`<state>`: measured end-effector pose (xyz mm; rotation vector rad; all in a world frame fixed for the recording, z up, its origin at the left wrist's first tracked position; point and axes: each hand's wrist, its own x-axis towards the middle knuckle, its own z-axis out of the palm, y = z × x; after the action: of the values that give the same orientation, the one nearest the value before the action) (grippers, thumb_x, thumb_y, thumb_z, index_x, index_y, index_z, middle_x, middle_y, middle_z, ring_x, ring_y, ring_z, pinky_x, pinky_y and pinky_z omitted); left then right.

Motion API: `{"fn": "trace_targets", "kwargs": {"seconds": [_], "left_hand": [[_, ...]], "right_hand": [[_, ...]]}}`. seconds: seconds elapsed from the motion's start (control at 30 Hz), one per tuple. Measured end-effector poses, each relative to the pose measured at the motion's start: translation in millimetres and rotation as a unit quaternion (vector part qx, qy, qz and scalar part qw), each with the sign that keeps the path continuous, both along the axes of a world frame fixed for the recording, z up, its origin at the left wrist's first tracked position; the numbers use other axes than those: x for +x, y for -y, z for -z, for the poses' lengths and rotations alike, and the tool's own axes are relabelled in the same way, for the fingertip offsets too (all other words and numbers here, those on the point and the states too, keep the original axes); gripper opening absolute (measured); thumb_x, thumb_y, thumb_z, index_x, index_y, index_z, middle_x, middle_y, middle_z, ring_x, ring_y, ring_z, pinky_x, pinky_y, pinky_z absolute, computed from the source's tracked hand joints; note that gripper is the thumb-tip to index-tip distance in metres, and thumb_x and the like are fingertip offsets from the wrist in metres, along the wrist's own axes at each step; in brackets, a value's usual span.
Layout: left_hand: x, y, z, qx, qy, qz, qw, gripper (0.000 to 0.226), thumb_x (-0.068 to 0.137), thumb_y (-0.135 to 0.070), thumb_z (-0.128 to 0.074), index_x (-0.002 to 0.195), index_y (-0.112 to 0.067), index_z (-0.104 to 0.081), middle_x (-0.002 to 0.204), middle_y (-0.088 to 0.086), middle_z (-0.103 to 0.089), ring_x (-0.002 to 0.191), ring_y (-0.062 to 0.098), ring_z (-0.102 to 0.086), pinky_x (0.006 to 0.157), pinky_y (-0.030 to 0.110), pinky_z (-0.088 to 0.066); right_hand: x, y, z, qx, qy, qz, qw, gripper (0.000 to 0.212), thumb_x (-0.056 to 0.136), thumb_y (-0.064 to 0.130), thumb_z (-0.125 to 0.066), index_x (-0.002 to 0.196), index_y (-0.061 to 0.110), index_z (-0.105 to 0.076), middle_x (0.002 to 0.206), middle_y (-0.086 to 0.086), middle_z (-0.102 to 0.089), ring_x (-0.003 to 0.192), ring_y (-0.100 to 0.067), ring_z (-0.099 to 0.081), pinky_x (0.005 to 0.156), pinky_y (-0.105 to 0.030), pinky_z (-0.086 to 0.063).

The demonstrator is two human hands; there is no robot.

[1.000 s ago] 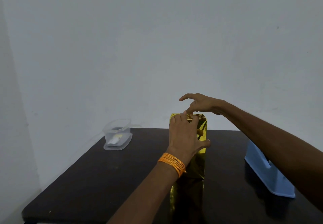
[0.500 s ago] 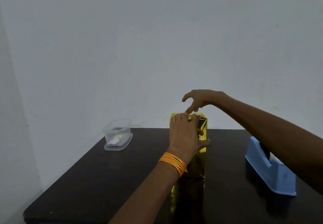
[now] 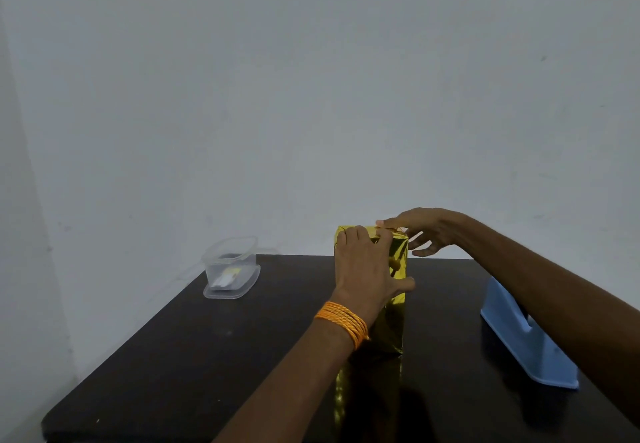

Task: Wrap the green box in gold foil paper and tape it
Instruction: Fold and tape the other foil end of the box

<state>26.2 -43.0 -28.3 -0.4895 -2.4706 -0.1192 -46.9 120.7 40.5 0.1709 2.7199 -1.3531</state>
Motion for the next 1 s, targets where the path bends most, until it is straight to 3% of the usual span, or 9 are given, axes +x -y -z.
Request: {"fn": "trace_targets", "kwargs": {"seconds": [0.17, 0.3, 0.4, 0.53, 0.63, 0.77, 0.87, 0.93, 1.0], "left_hand": [[0, 2, 0, 0.000, -0.011, 0.001, 1.000, 0.084, 0.079, -0.071, -0.055, 0.141, -0.020, -0.034, 0.136, 0.016, -0.046, 0.125, 0.033, -0.040, 0.108, 0.045, -0.029], [1, 1, 0, -0.004, -0.013, -0.001, 1.000, 0.088, 0.079, -0.071, -0.055, 0.145, -0.018, -0.030, 0.134, 0.016, -0.046, 0.124, 0.033, -0.040, 0.108, 0.045, -0.029], [-1, 2, 1, 0.000, -0.016, 0.003, 1.000, 0.086, 0.078, -0.072, -0.055, 0.143, -0.020, -0.033, 0.134, 0.015, -0.047, 0.124, 0.032, -0.040, 0.107, 0.044, -0.029], [-3, 1, 2, -0.011, -0.024, -0.005, 1.000, 0.091, 0.079, -0.075, -0.052, 0.147, -0.019, -0.028, 0.132, 0.016, -0.047, 0.123, 0.032, -0.041, 0.107, 0.045, -0.030], [-3, 1, -2, -0.002, -0.011, 0.000, 1.000, 0.088, 0.081, -0.078, -0.044, 0.145, -0.019, -0.033, 0.131, 0.016, -0.051, 0.123, 0.032, -0.043, 0.107, 0.044, -0.031], [-8, 10, -27, 0.111, 0.006, 0.040, 0.993, 0.073, 0.088, -0.073, -0.041, 0.129, -0.014, -0.052, 0.119, 0.011, -0.063, 0.110, 0.028, -0.055, 0.093, 0.041, -0.045], [-25, 29, -46, 0.220, 0.015, 0.049, 0.974, 0.059, 0.093, -0.058, -0.047, 0.129, -0.012, -0.055, 0.119, 0.011, -0.064, 0.110, 0.028, -0.058, 0.088, 0.037, -0.047], [-43, 43, -51, 0.336, 0.098, 0.066, 0.935, 0.045, 0.093, -0.046, -0.056, 0.123, -0.012, -0.057, 0.117, 0.007, -0.064, 0.110, 0.026, -0.058, 0.083, 0.032, -0.043], [-59, 52, -52, 0.468, 0.216, 0.101, 0.851, 0.040, 0.090, -0.042, -0.062, 0.116, -0.012, -0.058, 0.116, 0.006, -0.063, 0.110, 0.024, -0.058, 0.084, 0.037, -0.046]], "right_hand": [[4, 18, -2, -0.010, -0.015, -0.021, 1.000, 0.045, 0.084, 0.041, -0.077, 0.117, 0.015, -0.062, 0.114, -0.010, -0.061, 0.096, -0.024, -0.062, 0.069, -0.035, -0.058], [4, 20, 6, -0.067, 0.003, -0.004, 0.998, 0.025, 0.085, 0.024, -0.072, 0.108, 0.013, -0.067, 0.105, -0.009, -0.063, 0.094, -0.025, -0.060, 0.076, -0.038, -0.054], [5, 18, 11, -0.145, -0.012, 0.031, 0.989, 0.021, 0.084, 0.024, -0.074, 0.100, 0.013, -0.065, 0.101, -0.008, -0.064, 0.094, -0.026, -0.061, 0.081, -0.041, -0.052], [7, 22, 22, -0.132, -0.047, 0.040, 0.989, 0.028, 0.083, 0.023, -0.071, 0.110, 0.017, -0.067, 0.105, -0.006, -0.063, 0.094, -0.022, -0.060, 0.070, -0.034, -0.052], [6, 23, 26, -0.151, -0.059, 0.041, 0.986, 0.029, 0.081, 0.026, -0.071, 0.110, 0.020, -0.068, 0.108, -0.005, -0.064, 0.100, -0.023, -0.060, 0.073, -0.035, -0.052], [5, 19, 30, -0.164, -0.061, 0.029, 0.984, 0.025, 0.080, 0.028, -0.072, 0.103, 0.018, -0.070, 0.101, -0.004, -0.068, 0.093, -0.020, -0.062, 0.075, -0.035, -0.052], [7, 16, 31, -0.188, -0.061, 0.015, 0.980, 0.021, 0.085, 0.026, -0.072, 0.103, 0.017, -0.067, 0.096, -0.005, -0.065, 0.088, -0.019, -0.062, 0.083, -0.036, -0.053], [5, 15, 32, -0.192, -0.062, 0.005, 0.979, 0.022, 0.084, 0.026, -0.076, 0.103, 0.018, -0.067, 0.096, -0.004, -0.065, 0.089, -0.019, -0.062, 0.084, -0.037, -0.052], [1, 14, 34, -0.199, -0.063, 0.003, 0.978, 0.027, 0.082, 0.027, -0.078, 0.105, 0.019, -0.067, 0.096, -0.004, -0.065, 0.090, -0.020, -0.063, 0.086, -0.038, -0.051]]}}
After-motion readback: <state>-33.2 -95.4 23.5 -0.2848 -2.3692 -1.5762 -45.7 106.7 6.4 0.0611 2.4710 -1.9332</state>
